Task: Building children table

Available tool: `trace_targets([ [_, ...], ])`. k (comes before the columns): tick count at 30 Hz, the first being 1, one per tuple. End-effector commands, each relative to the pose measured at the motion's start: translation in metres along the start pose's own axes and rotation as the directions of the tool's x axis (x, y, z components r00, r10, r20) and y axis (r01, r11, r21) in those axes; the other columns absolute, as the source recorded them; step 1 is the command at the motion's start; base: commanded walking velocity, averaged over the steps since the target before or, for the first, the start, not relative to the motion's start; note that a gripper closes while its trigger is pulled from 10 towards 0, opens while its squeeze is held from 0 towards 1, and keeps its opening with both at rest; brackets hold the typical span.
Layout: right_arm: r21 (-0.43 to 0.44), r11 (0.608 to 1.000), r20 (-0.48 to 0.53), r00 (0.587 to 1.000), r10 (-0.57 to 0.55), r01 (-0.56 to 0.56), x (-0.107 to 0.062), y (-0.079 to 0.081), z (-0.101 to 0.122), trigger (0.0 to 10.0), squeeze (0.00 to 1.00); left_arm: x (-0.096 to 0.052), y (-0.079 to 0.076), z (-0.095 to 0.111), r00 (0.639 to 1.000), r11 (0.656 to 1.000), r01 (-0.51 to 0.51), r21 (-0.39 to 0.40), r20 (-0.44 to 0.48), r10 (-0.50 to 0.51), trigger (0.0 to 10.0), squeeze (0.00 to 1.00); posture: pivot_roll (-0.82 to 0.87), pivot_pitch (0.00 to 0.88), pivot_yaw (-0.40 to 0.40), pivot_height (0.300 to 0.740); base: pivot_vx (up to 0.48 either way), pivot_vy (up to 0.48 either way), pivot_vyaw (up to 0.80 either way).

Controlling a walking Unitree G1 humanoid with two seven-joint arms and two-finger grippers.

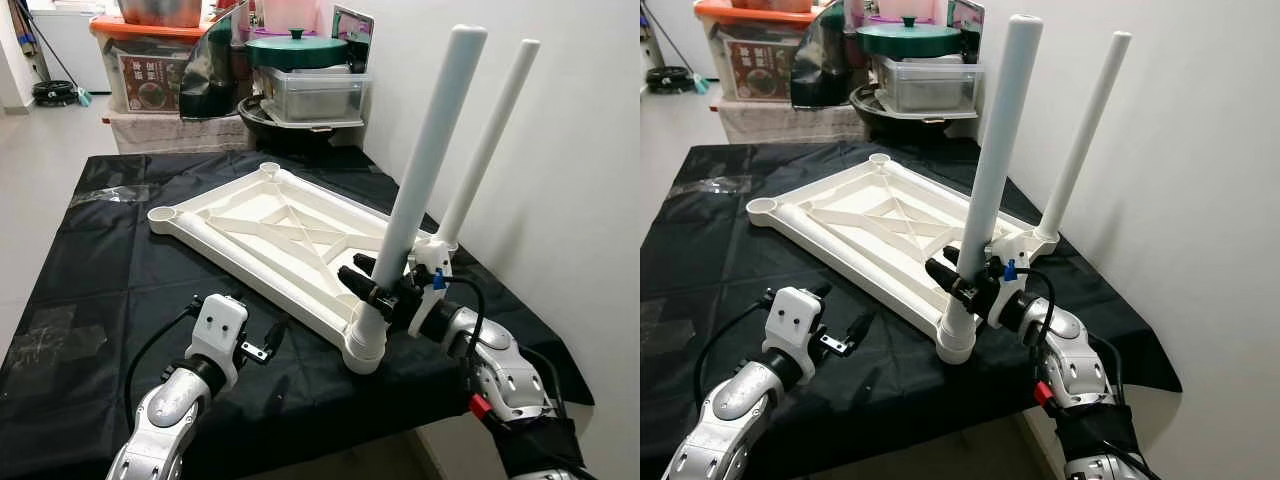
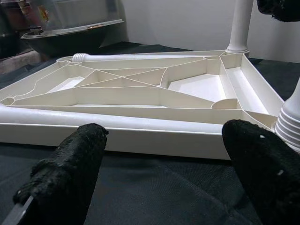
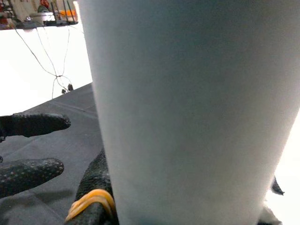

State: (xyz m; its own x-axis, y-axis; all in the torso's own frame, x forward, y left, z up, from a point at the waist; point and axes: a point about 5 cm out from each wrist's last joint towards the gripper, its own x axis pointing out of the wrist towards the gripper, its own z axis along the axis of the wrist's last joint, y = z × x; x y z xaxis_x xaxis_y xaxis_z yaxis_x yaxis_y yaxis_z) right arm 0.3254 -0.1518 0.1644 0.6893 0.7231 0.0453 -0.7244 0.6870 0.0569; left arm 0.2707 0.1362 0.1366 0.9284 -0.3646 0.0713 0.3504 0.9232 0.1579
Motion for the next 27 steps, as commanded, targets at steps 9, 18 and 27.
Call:
trace_targets([
  [9, 0.028, 0.999, -0.112, 0.993, -0.041, 0.044, -0.005, 0.000, -0.024, 10.0, 0.00, -0.001, -0.001, -0.007, 0.999, 1.000, 0.001, 0.009, -0.035, -0.001, 10.0, 0.00, 0.09, 0.000, -0.102, 0.740, 0.000, 0.000, 0.00],
  [18, -0.036, 0.931, -0.154, 0.918, -0.365, 0.364, -0.004, 0.000, -0.035, 10.0, 0.00, -0.001, -0.001, -0.008, 0.999, 1.000, -0.007, 0.011, -0.035, 0.008, 10.0, 0.00, 0.09, 0.000, -0.100, 0.740, 0.000, 0.000, 0.00],
  [27, -0.079, 0.774, -0.211, 0.748, -0.629, 0.628, -0.014, -0.002, -0.052, 10.0, 0.00, 0.000, 0.001, -0.009, 0.999, 1.000, -0.013, 0.014, -0.036, 0.013, 10.0, 0.00, 0.08, 0.000, -0.096, 0.740, 0.000, 0.000, 0.00],
])
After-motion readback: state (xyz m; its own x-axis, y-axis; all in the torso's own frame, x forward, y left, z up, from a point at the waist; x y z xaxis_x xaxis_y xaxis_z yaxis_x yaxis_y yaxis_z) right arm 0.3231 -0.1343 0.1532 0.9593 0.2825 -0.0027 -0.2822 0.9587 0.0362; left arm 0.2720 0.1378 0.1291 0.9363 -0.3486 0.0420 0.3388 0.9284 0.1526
